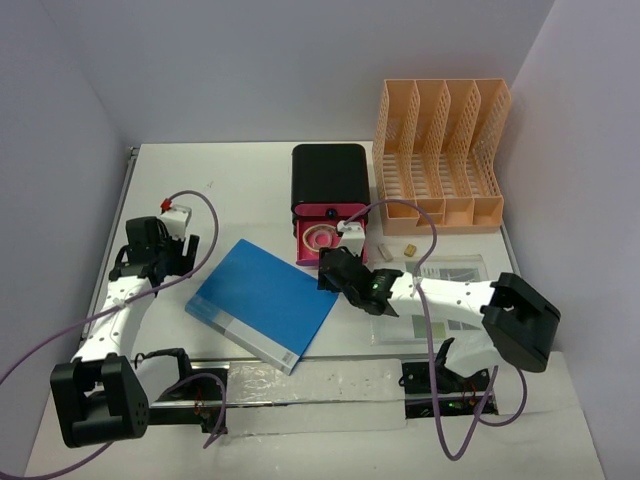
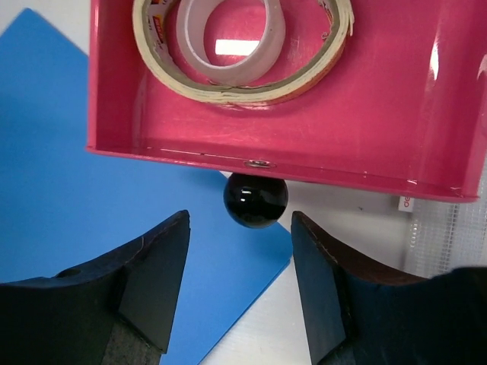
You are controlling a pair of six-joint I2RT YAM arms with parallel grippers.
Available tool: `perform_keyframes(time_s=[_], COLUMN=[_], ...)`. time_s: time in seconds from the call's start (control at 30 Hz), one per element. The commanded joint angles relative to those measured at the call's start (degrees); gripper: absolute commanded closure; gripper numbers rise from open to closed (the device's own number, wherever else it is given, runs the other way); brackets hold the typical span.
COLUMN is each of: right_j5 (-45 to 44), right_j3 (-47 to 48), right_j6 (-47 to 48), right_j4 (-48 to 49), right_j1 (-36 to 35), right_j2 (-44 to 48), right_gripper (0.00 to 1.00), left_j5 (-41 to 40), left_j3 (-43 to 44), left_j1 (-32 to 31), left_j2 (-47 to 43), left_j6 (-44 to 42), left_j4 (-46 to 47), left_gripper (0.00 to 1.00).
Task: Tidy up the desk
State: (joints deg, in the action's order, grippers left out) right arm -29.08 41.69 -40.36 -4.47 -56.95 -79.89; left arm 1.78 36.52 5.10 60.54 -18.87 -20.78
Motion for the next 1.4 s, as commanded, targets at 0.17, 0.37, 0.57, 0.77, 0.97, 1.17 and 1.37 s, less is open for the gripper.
perform_keyframes(time_s=[0.17, 0.37, 0.57, 0.77, 0.97, 1.17, 1.37], right_j5=[-7.36, -9.74, -11.36, -11.03, -11.67, -11.86, -9.55], right_j3=[4.00, 2.56, 2.41, 5.13, 8.68, 10.92, 14.23], right_j6=[0.19, 1.01, 3.32, 5.12, 7.11, 10.47, 13.23], right_j4=[1.41, 3.95, 8.83, 10.93, 12.35, 15.88, 18.59], right_j1=[0.43, 0.50, 0.96, 2.91, 4.63, 6.94, 10.42], right_j2=[-2.44, 0.75, 1.92, -1.51, -5.98, -10.07, -14.09], right_gripper=[0.53, 0.58, 0.59, 0.58, 0.58, 0.58, 0.58], left_j5=[2.92, 2.20, 1.79, 2.75, 3.38, 4.70, 5.70], left_j3=[0.90, 0.39, 0.30, 0.61, 0.66, 0.74, 0.92], left_j1=[0.43, 0.43, 0.61, 0.87, 1.17, 1.57, 1.84], left_j2=[1.88, 3.49, 3.93, 4.24, 3.97, 4.23, 4.21], left_j6=[-0.36, -0.29, -0.33, -0.38, -0.56, -0.73, -0.97], left_j4=[3.46, 4.76, 4.47, 4.03, 3.52, 3.21, 2.67], left_gripper=[0.16, 0.16, 0.17, 0.17, 0.17, 0.18, 0.17])
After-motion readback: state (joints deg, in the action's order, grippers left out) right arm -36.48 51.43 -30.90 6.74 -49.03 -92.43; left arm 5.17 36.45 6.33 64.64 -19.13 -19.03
